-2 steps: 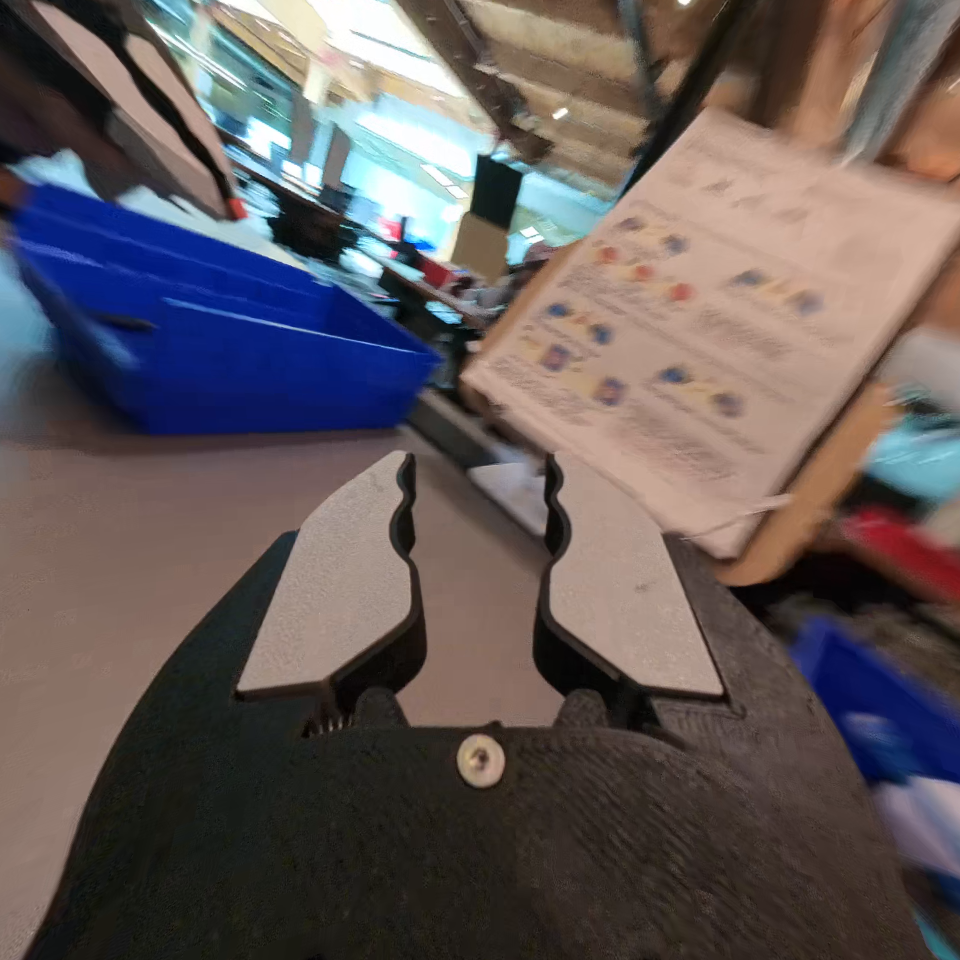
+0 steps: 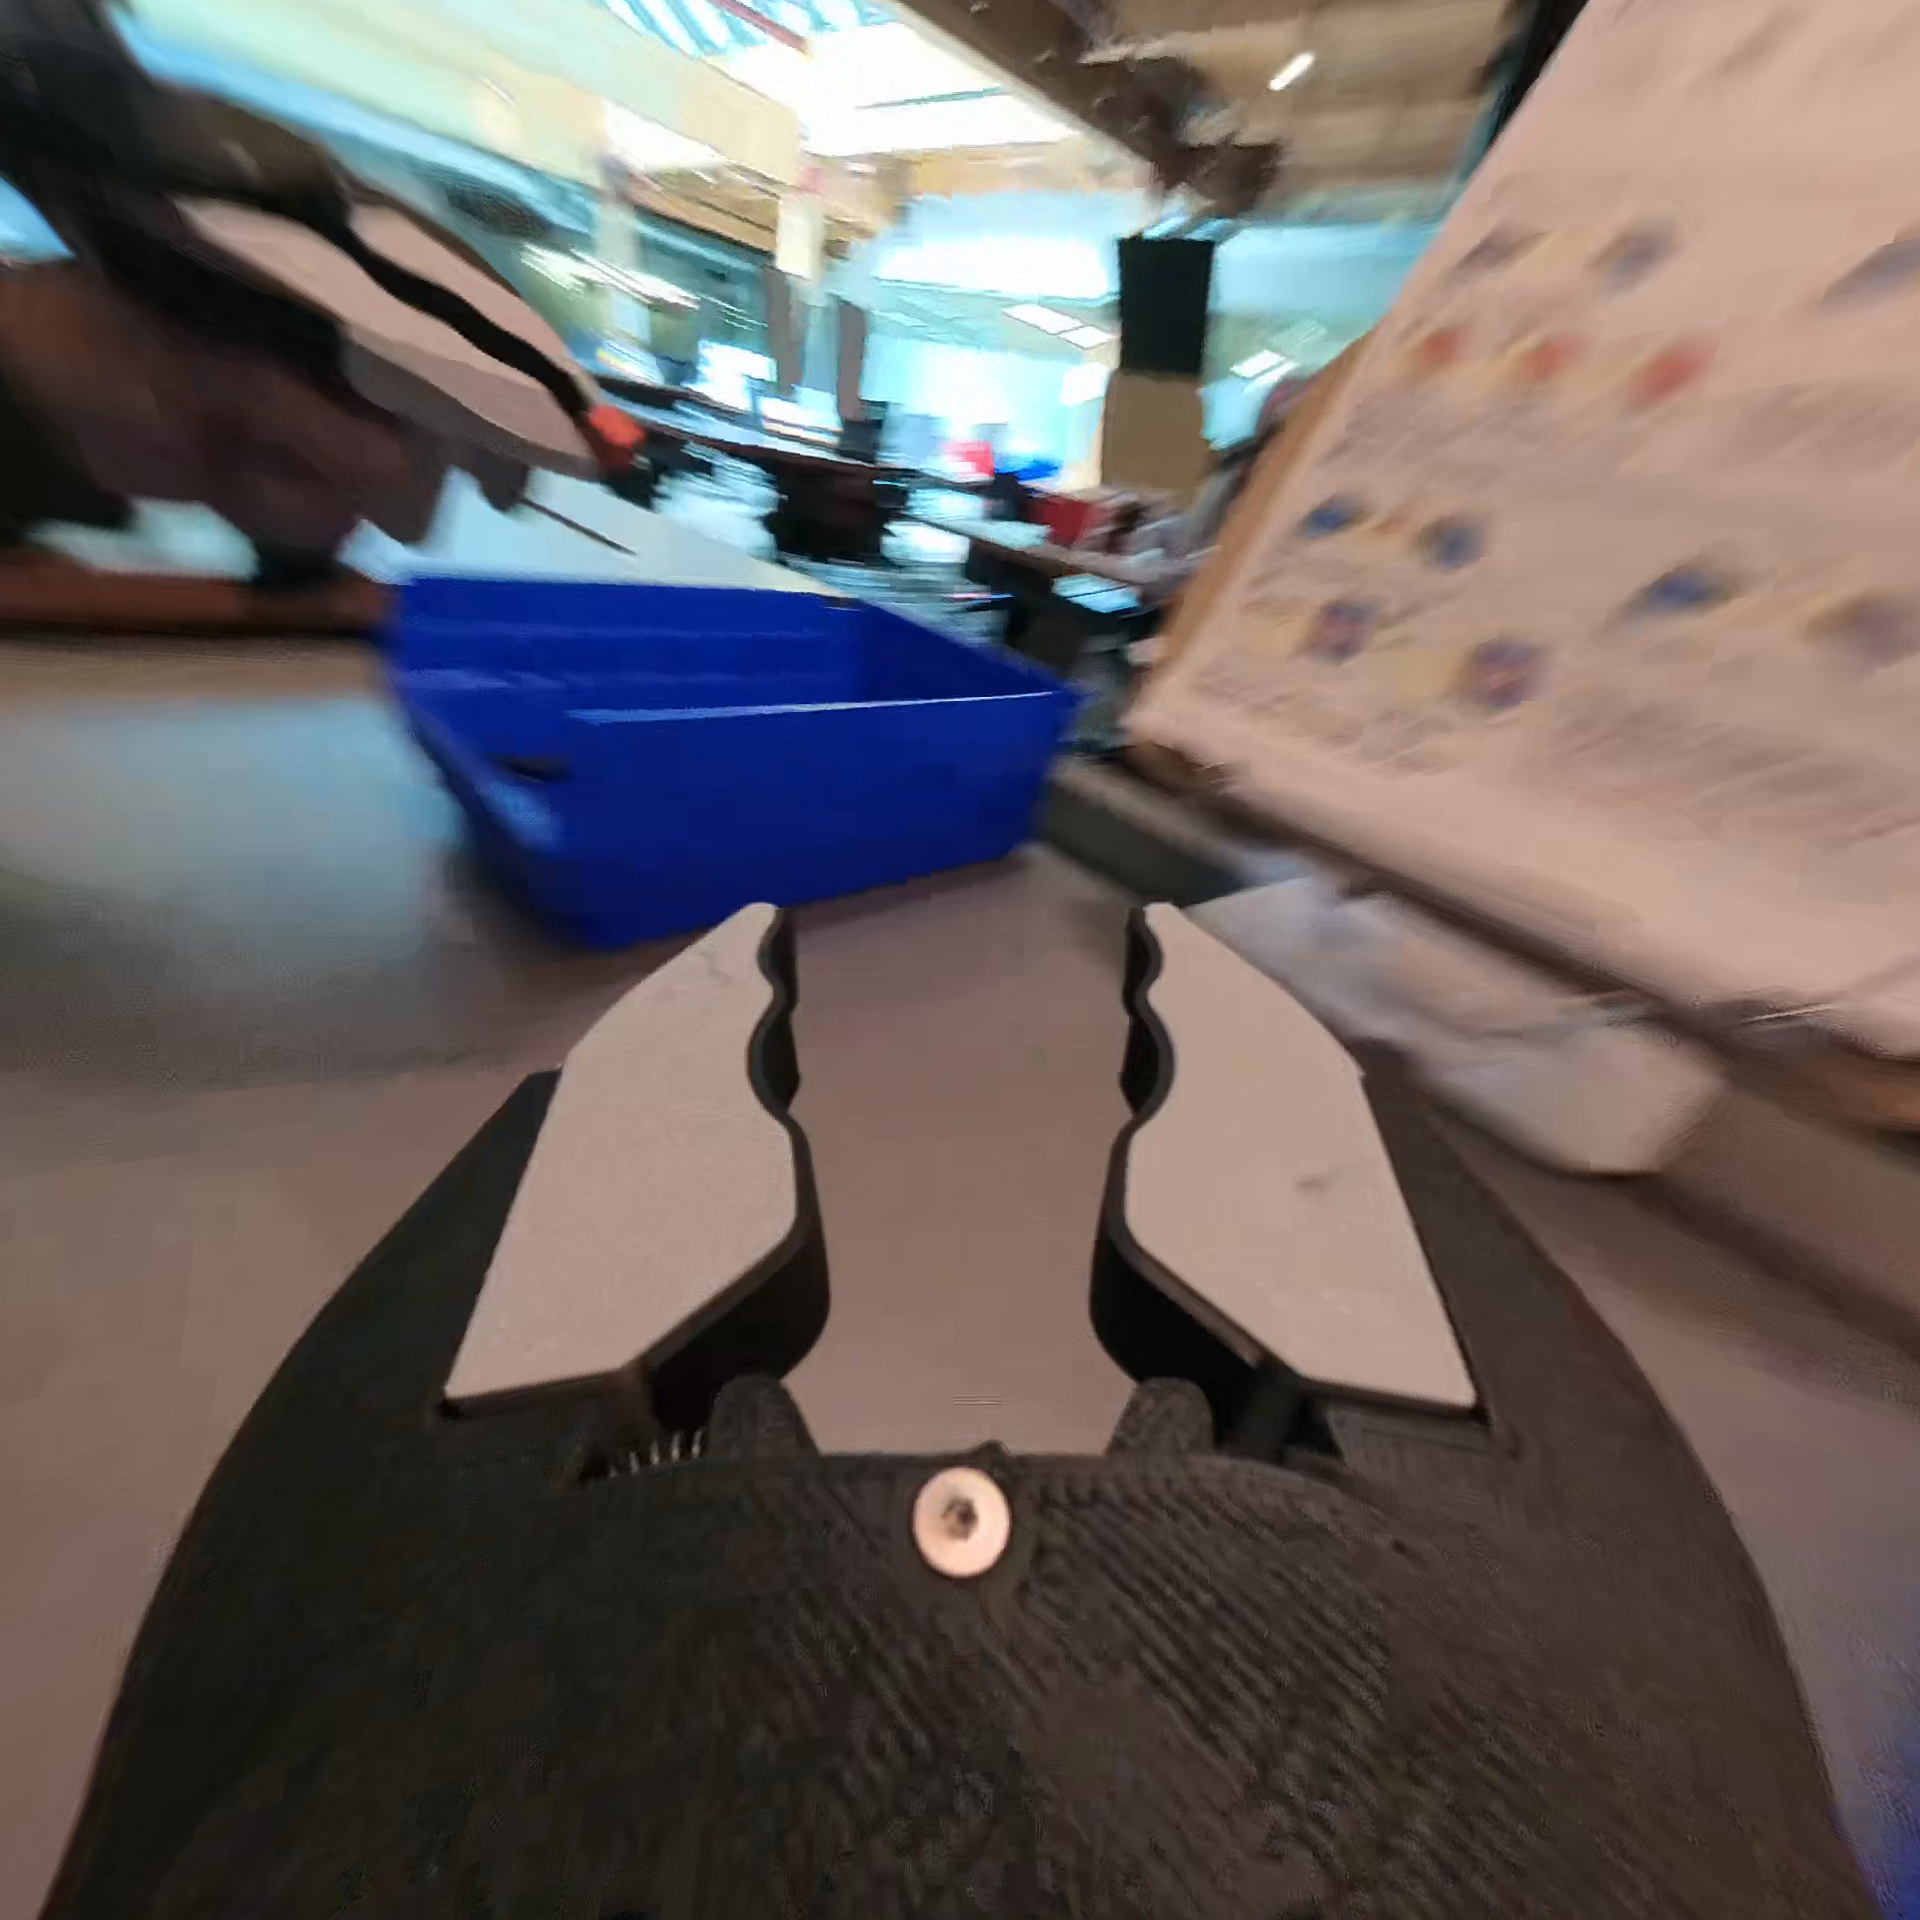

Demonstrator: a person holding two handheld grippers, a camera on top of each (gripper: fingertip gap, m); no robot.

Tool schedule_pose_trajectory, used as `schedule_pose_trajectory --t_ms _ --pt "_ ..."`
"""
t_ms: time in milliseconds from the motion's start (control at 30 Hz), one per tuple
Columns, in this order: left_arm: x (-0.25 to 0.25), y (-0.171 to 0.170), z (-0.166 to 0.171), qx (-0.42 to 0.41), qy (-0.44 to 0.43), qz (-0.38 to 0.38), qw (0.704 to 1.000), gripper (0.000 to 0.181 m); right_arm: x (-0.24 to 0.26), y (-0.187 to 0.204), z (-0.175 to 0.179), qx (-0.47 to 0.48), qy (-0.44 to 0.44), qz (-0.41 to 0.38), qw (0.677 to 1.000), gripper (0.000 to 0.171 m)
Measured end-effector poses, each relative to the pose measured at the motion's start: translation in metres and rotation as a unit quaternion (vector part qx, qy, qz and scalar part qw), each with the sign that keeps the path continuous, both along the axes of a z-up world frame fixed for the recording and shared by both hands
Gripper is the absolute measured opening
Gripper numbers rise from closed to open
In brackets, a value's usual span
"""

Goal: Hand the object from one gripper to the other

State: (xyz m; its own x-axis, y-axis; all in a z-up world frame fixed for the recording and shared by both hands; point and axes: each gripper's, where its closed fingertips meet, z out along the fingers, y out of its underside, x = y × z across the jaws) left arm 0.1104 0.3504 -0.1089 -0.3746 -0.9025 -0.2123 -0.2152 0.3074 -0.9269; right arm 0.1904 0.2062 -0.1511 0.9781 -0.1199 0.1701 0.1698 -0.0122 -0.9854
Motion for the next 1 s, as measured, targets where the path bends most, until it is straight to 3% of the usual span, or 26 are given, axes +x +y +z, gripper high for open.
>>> schedule_pose_trajectory --t_ms 67,100,200,300,400,633,700,800,1000 --pt "0.001 -0.037 0.007 -0.029 -0.06 -0.011 0.998 0.01 -0.023 0.013 -0.006 0.008 0.168 0.092 0.981 0.07" --pt "0.005 -0.05 0.002 -0.017 -0.082 0.0 0.996 0.01 -0.03 0.016 -0.008 0.01 0.231 0.126 0.965 0.066" --pt "0.024 -0.078 -0.027 0.138 -0.139 0.06 0.979 0.01 -0.036 0.018 -0.023 -0.019 0.304 0.167 0.938 0.057" --pt "0.043 -0.101 -0.056 0.351 -0.173 0.099 0.915 0.009 -0.024 0.012 -0.033 -0.014 0.273 0.131 0.953 0.052" --pt "0.058 -0.124 -0.071 0.437 -0.186 0.091 0.875 0.009 -0.014 0.006 -0.028 0.011 0.252 0.117 0.961 0.047" --pt "0.078 -0.138 -0.065 0.429 -0.221 0.112 0.868 0.009 0.001 -0.002 -0.03 -0.006 0.159 0.083 0.984 0.019" --pt "0.082 -0.139 -0.065 0.426 -0.225 0.115 0.869 0.009 0.003 -0.004 -0.029 -0.002 0.156 0.081 0.985 0.017" --pt "0.087 -0.138 -0.071 0.428 -0.218 0.107 0.871 0.009 0.003 -0.006 -0.027 -0.002 0.145 0.092 0.985 0.028" --pt "0.087 -0.144 -0.075 0.454 -0.22 0.091 0.859 0.009 0.001 -0.006 -0.031 -0.016 0.116 0.09 0.989 0.012"
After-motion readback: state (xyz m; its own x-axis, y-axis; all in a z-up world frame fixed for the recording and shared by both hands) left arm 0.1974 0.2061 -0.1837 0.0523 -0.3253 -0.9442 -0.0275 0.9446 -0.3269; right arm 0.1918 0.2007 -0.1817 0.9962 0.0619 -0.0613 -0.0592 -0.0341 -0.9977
